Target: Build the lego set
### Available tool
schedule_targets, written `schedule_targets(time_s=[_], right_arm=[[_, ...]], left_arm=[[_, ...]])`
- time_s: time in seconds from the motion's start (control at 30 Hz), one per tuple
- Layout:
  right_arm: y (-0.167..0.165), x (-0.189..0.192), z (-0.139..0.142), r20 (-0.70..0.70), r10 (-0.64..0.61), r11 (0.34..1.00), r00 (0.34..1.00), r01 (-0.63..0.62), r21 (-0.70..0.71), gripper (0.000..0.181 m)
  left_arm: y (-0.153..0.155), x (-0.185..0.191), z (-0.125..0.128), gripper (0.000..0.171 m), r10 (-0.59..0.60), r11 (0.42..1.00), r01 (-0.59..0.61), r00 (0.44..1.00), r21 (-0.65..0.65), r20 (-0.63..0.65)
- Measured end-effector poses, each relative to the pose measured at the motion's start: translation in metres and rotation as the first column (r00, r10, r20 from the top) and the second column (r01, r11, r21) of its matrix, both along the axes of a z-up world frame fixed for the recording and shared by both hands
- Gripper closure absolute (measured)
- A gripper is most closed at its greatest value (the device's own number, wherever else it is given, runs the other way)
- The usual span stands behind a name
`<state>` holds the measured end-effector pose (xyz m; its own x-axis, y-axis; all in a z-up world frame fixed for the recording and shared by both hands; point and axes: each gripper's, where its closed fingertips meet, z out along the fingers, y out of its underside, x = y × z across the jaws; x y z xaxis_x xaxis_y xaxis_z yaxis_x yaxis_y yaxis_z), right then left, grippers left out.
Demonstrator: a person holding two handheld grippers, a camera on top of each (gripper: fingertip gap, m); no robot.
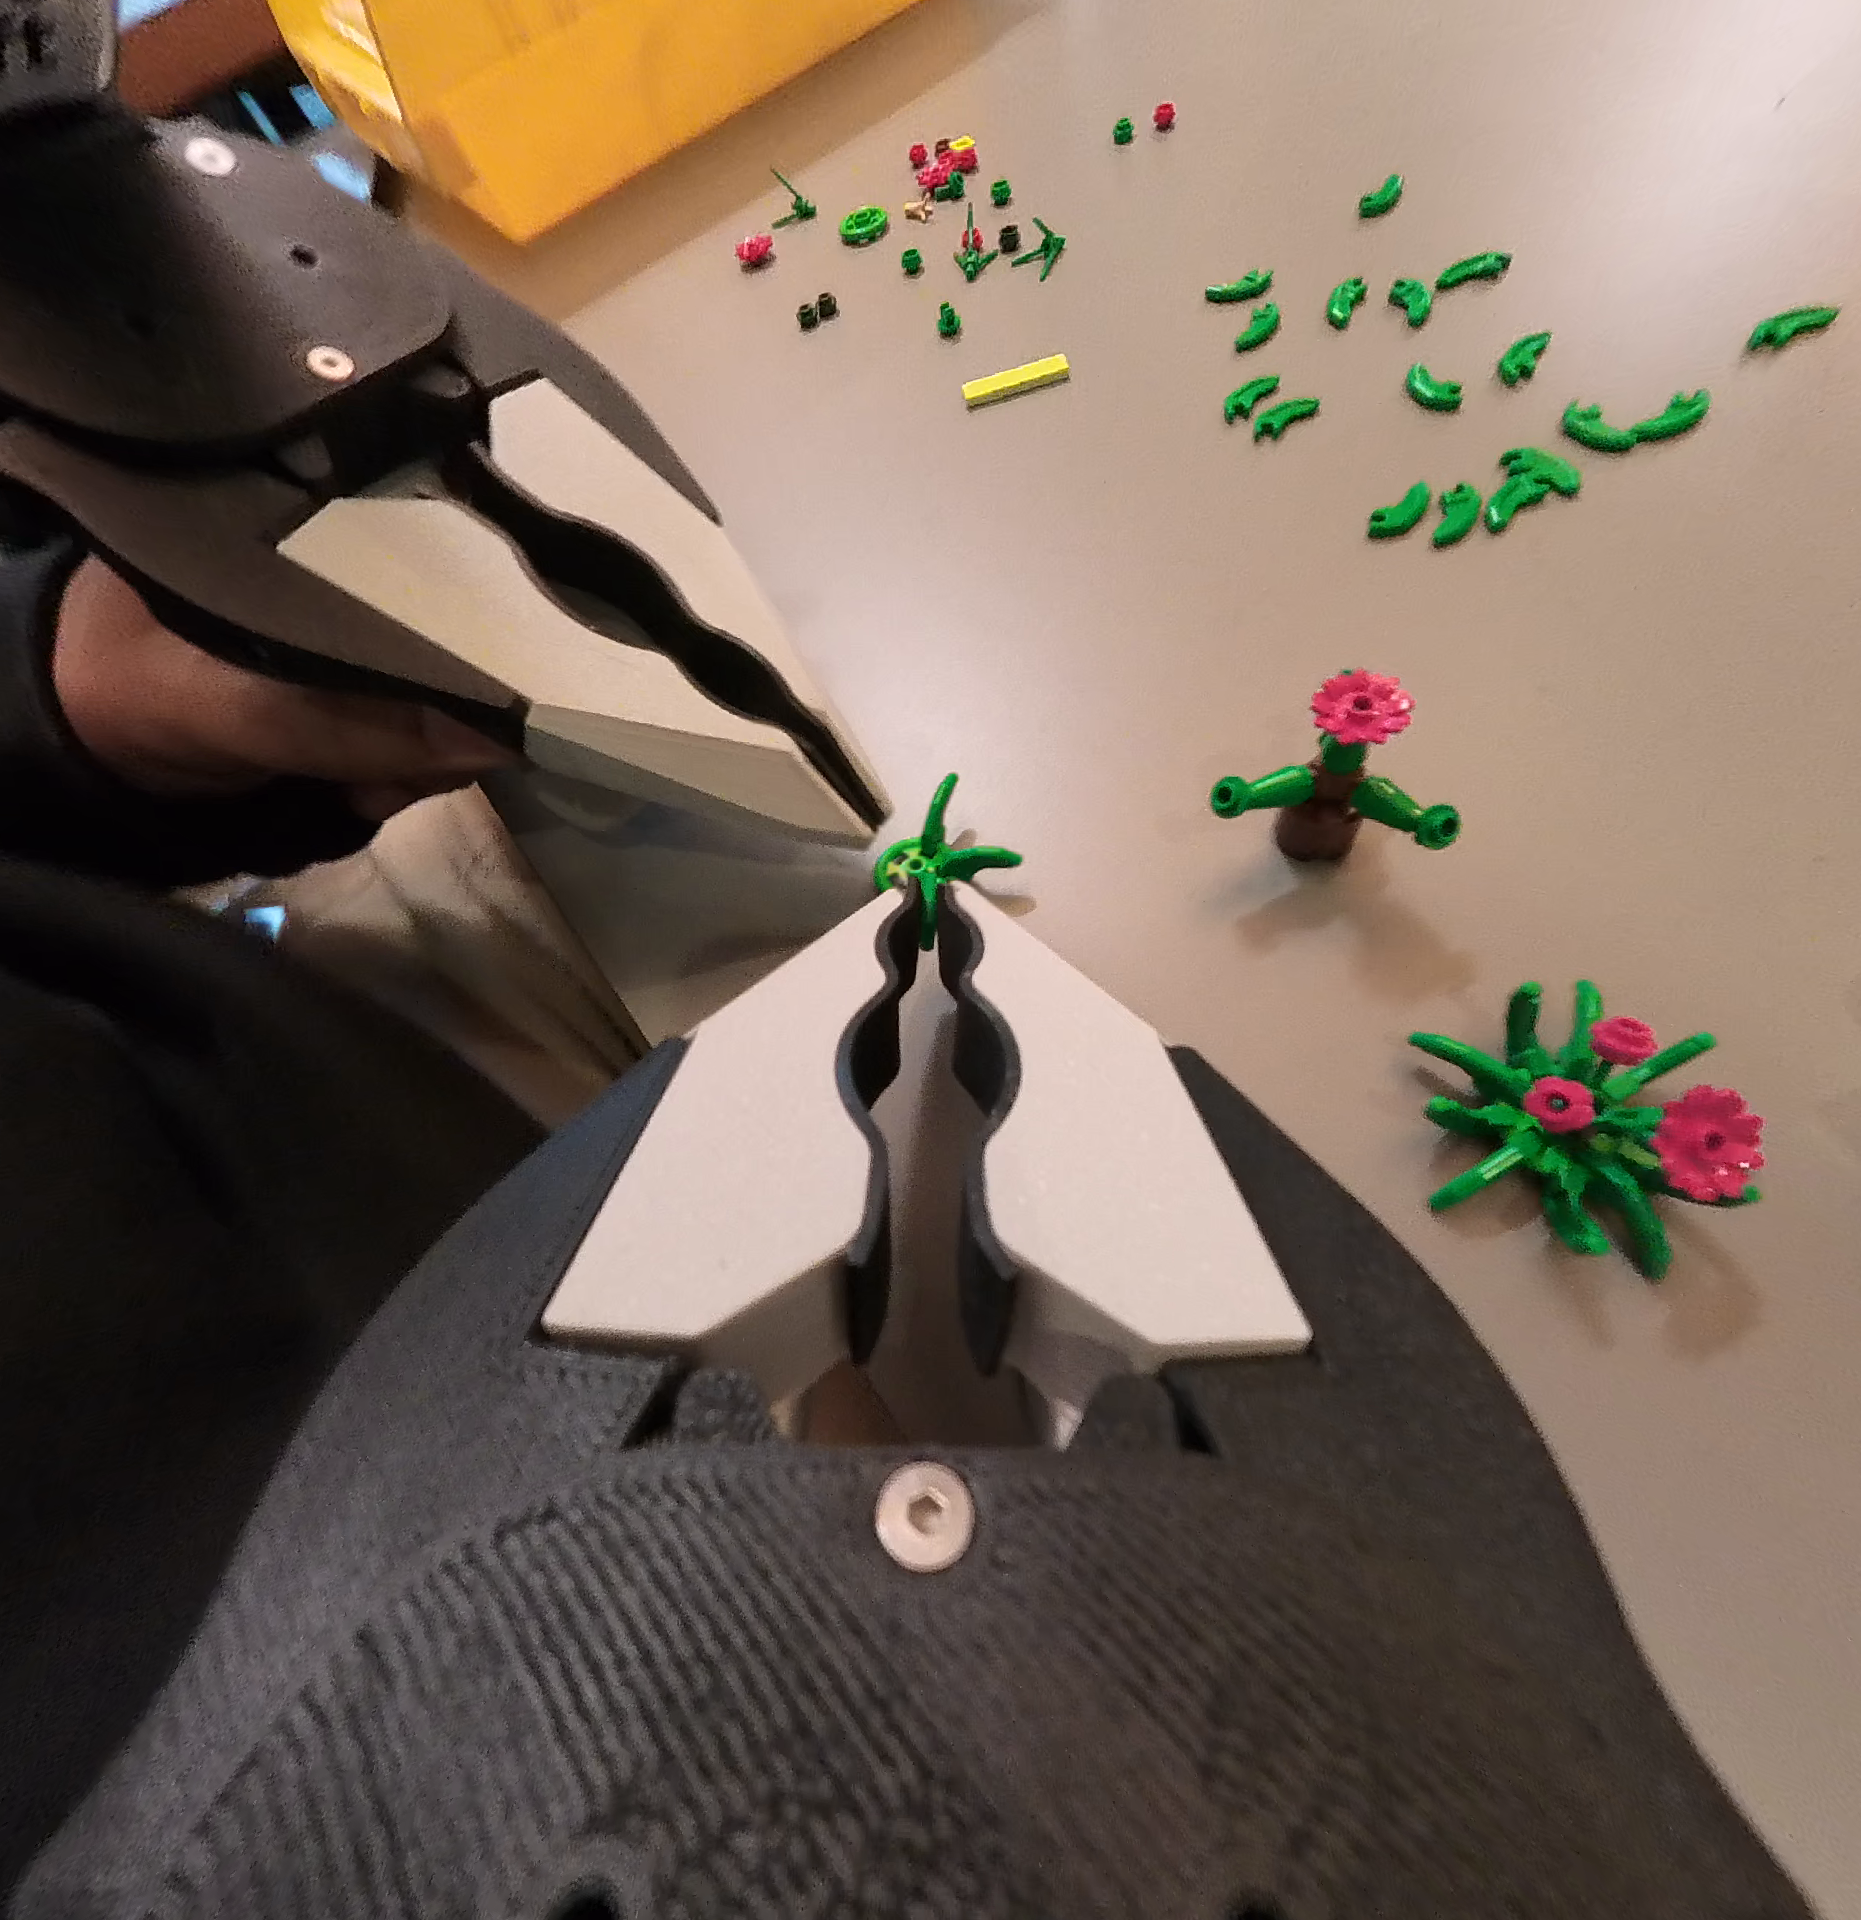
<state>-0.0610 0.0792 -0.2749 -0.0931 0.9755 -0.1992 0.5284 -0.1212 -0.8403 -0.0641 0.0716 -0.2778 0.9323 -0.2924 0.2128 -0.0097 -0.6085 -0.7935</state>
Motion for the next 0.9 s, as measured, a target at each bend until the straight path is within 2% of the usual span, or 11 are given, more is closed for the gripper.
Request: schedule_targets(time_s=[0.3, 0.57, 0.77, 0.9], right_arm=[[-0.004, 0.001, -0.008, 0.049, -0.004, 0.999, 0.999, 0.001, 0.053, 0.18], [-0.002, -0.003, -0.01, 0.098, 0.014, 0.977, 0.995, -0.034, 0.21, 0.18], [0.001, -0.005, -0.011, 0.189, 0.072, 0.934, 0.979, -0.133, 0.333, 0.18], [0.0, -0.005, -0.011, 0.259, 0.15, 0.907, 0.954, -0.237, 0.349, 0.18]], left_arm=[[0.0, 0.003, -0.015, 0.171, 0.001, 0.997, -0.004, 0.999, -0.074, -0.036], [0.0, 0.004, -0.015, 0.17, 0.009, 0.997, -0.01, 1.0, -0.081, -0.01], [0.001, 0.004, -0.015, 0.17, 0.01, 0.995, -0.005, 0.999, -0.099, 0.045], [0.001, 0.004, -0.015, 0.17, 0.013, 0.995, -0.008, 0.999, -0.099, 0.049]])
